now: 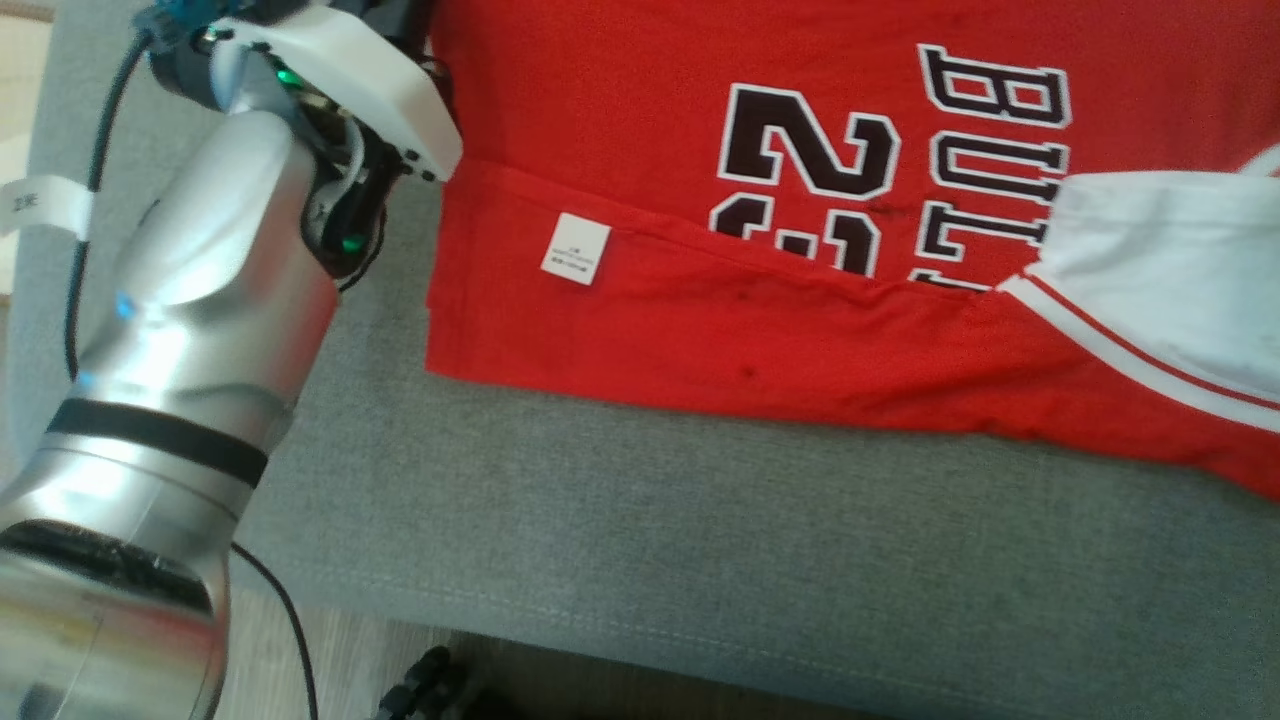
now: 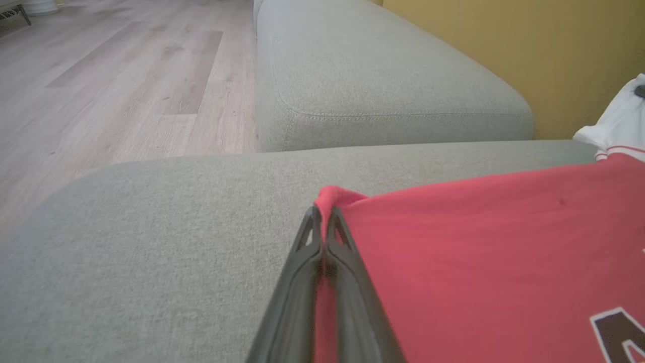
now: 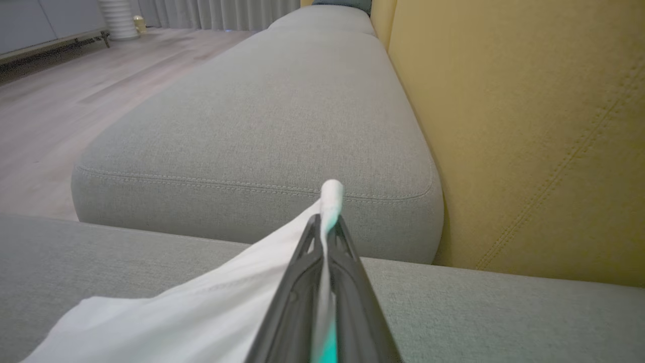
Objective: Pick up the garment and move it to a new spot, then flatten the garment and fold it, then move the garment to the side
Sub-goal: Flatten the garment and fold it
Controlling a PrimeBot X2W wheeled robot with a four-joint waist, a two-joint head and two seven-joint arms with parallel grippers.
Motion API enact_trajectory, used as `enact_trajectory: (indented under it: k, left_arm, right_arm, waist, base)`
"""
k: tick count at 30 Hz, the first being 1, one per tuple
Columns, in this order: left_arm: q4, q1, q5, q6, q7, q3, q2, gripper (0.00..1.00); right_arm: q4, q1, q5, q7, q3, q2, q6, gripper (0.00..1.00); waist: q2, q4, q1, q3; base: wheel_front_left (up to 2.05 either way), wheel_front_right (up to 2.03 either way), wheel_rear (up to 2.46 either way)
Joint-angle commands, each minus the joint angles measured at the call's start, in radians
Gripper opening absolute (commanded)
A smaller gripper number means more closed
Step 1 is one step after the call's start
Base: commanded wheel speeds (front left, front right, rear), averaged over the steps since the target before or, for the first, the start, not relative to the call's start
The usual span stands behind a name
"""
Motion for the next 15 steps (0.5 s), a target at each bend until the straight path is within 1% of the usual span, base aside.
enact_trajectory:
  k: [1, 4, 5, 7, 12, 15]
  left_arm:
    - [-0.026, -0.026, 0.008, 0.007, -0.011, 0.036, 0.052, 0.00]
    - [-0.050, -0.007, 0.022, 0.013, -0.012, 0.066, 0.061, 0.00]
    - [-0.065, 0.020, 0.038, 0.019, -0.012, 0.085, 0.067, 0.00]
    - [-0.075, 0.054, 0.050, 0.023, -0.012, 0.106, 0.073, 0.00]
    - [-0.097, 0.161, 0.071, 0.033, -0.012, 0.159, 0.081, 0.00]
    - [-0.094, 0.236, 0.079, 0.034, -0.012, 0.178, 0.076, 0.00]
  right_arm:
    - [-0.038, -0.036, -0.006, -0.015, 0.003, 0.025, -0.001, 0.00]
    - [-0.028, -0.022, -0.003, -0.070, -0.002, 0.056, -0.001, 0.00]
    - [-0.014, -0.002, 0.013, -0.101, 0.003, 0.074, -0.001, 0.00]
    - [-0.005, 0.025, 0.028, -0.125, 0.022, 0.084, -0.001, 0.00]
    - [-0.018, 0.120, 0.118, -0.156, 0.076, 0.104, -0.001, 0.00]
    - [-0.055, 0.196, 0.204, -0.159, 0.134, 0.125, -0.001, 0.00]
  waist:
    - [0.0000, -0.009, 0.0000, -0.006]
    - [0.0000, -0.034, 0.0000, -0.025]
    - [0.0000, -0.053, 0.0000, -0.044]
    - [0.0000, -0.074, 0.0000, -0.066]
    - [0.0000, -0.120, 0.0000, -0.134]
    - [0.0000, -0.142, 0.0000, -0.178]
  base:
    - [0.00, 0.00, 0.00]
    - [0.00, 0.00, 0.00]
    - [0.00, 0.00, 0.00]
    - [0.00, 0.00, 0.00]
    - [0.00, 0.00, 0.00]
    - [0.00, 0.00, 0.00]
